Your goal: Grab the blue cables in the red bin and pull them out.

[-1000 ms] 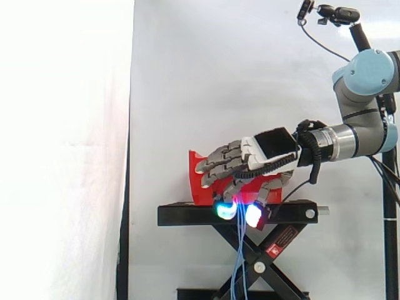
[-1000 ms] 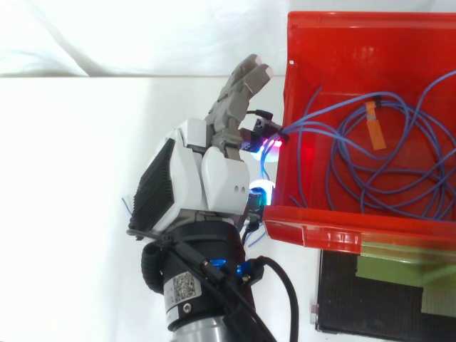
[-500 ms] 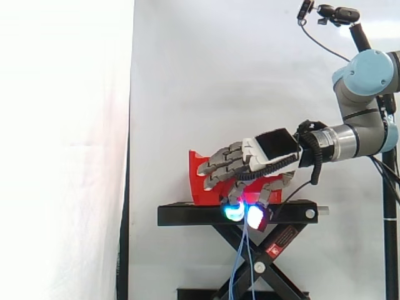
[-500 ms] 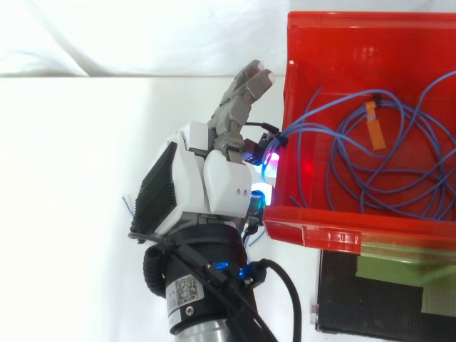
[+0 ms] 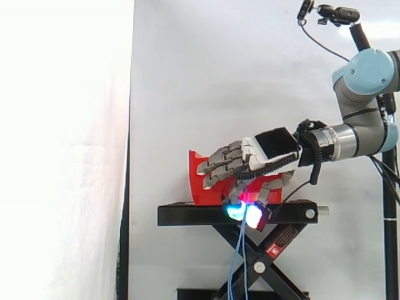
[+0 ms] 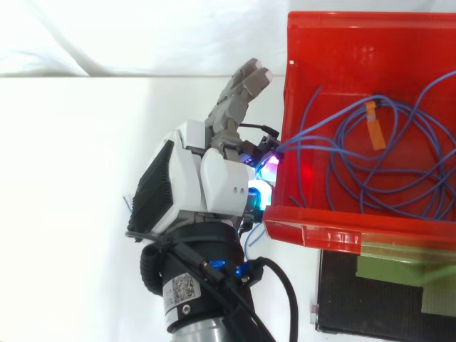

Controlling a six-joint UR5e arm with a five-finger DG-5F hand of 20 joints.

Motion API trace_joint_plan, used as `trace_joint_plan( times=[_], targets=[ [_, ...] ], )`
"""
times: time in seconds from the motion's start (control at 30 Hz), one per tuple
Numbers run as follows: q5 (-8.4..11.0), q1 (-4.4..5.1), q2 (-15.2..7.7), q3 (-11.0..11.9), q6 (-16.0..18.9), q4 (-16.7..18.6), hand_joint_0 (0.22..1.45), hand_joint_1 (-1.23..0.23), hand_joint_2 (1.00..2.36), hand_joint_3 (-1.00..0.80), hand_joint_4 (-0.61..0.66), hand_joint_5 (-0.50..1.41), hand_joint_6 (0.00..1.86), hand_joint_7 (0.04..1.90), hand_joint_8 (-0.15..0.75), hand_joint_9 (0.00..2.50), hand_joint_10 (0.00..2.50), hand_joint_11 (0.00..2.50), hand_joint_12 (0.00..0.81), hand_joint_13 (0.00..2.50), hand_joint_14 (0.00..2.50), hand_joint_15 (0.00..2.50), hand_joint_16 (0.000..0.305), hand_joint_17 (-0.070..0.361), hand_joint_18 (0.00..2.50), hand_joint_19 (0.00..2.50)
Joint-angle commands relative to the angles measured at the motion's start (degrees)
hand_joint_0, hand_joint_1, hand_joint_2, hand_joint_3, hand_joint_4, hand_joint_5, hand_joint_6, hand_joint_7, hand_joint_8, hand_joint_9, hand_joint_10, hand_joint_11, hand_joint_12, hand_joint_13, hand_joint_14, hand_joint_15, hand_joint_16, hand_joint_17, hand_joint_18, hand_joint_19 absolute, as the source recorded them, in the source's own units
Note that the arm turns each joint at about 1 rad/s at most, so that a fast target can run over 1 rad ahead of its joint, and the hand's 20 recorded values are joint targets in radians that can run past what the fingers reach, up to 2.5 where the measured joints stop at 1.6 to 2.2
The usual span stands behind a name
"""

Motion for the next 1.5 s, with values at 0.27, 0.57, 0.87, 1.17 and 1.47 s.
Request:
trace_joint_plan(
  times=[0.27,0.57,0.87,1.17,1.47],
  targets=[
    [0.00,0.34,0.06,0.00,0.09,0.37,0.83,-0.86,1.00,-1.00,0.18,0.87,0.53,0.56,0.284,0.60,0.02,0.46,0.357,0.48,0.01,0.18,0.051,0.116,0.48,0.40],
    [0.00,0.34,0.06,0.00,0.09,0.37,0.89,-0.81,1.00,-1.00,0.16,0.89,0.61,0.53,0.278,0.61,0.02,0.45,0.352,0.48,0.01,0.18,0.050,0.113,0.48,0.40],
    [0.00,0.43,-0.03,-0.09,0.18,0.29,0.90,-0.80,1.00,-1.00,0.16,0.89,0.63,0.53,0.280,0.61,0.02,0.44,0.352,0.49,0.01,0.18,0.050,0.113,0.48,0.40],
    [-0.18,1.31,-0.03,-0.09,2.72,1.16,0.91,-0.79,1.00,-1.00,0.16,0.89,0.65,0.53,0.281,0.62,0.02,0.44,0.351,0.49,0.01,0.18,0.050,0.113,0.48,0.39],
    [0.00,2.36,-0.03,-0.09,7.38,1.87,0.91,-0.79,1.00,-1.00,0.17,0.89,0.67,0.52,0.282,0.62,0.02,0.44,0.351,0.49,0.01,0.18,0.050,0.113,0.48,0.40]
  ],
)
